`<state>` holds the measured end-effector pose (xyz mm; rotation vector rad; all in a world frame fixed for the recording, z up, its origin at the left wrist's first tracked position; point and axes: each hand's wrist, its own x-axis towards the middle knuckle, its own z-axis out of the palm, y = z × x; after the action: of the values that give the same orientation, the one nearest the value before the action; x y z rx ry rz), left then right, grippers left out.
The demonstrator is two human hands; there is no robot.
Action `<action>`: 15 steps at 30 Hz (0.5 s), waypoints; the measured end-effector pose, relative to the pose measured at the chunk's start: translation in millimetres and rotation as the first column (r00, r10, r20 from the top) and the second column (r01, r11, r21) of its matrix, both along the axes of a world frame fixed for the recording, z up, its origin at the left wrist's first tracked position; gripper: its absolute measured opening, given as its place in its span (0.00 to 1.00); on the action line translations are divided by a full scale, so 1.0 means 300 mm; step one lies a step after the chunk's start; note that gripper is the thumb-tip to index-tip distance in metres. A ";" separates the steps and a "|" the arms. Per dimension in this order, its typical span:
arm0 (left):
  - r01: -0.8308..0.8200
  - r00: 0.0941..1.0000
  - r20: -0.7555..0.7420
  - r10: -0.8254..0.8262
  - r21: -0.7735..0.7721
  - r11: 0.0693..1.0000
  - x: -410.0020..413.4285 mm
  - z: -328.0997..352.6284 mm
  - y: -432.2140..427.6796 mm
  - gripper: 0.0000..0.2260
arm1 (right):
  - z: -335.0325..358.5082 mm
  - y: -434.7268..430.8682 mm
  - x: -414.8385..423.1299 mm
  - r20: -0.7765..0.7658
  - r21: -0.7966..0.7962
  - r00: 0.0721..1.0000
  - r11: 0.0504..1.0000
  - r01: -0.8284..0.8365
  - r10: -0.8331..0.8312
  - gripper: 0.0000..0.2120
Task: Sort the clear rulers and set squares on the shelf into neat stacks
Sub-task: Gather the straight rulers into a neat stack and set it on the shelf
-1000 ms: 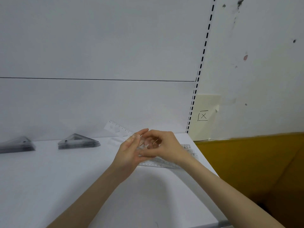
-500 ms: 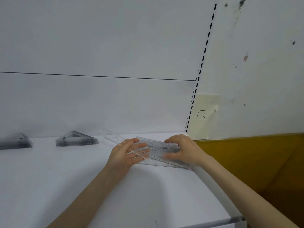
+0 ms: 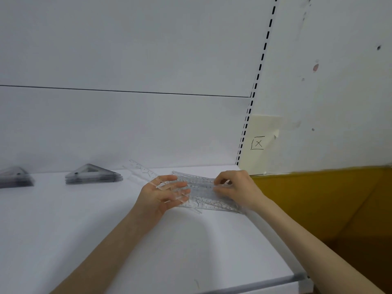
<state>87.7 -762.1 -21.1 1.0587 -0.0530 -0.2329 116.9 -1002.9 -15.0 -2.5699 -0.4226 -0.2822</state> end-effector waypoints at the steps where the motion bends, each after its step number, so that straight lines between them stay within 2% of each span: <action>1: -0.005 1.000 -0.001 0.005 -0.007 1.000 0.002 -0.002 0.001 0.20 | 0.000 0.001 0.001 0.001 0.042 1.000 0.999 0.000 0.000 0.02; 9: 0.010 1.000 -0.006 -0.010 -0.014 1.000 0.004 -0.016 -0.002 0.20 | 0.053 0.006 -0.002 -0.080 0.367 0.997 0.930 0.032 -0.002 0.06; 12: 0.035 0.999 0.020 -0.035 -0.016 0.999 -0.003 -0.016 -0.012 0.23 | 0.104 0.064 -0.050 -0.096 0.491 0.989 0.870 -0.053 0.115 0.11; 15: 0.112 0.991 0.083 -0.109 -0.030 0.993 -0.016 -0.009 -0.022 0.24 | 0.131 0.176 -0.097 -0.096 0.500 0.966 0.851 -0.161 0.239 0.18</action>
<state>83.0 -768.7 -23.7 1.0319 -0.1890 -0.2877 87.8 -950.1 24.4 -2.0123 -0.4868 -0.0933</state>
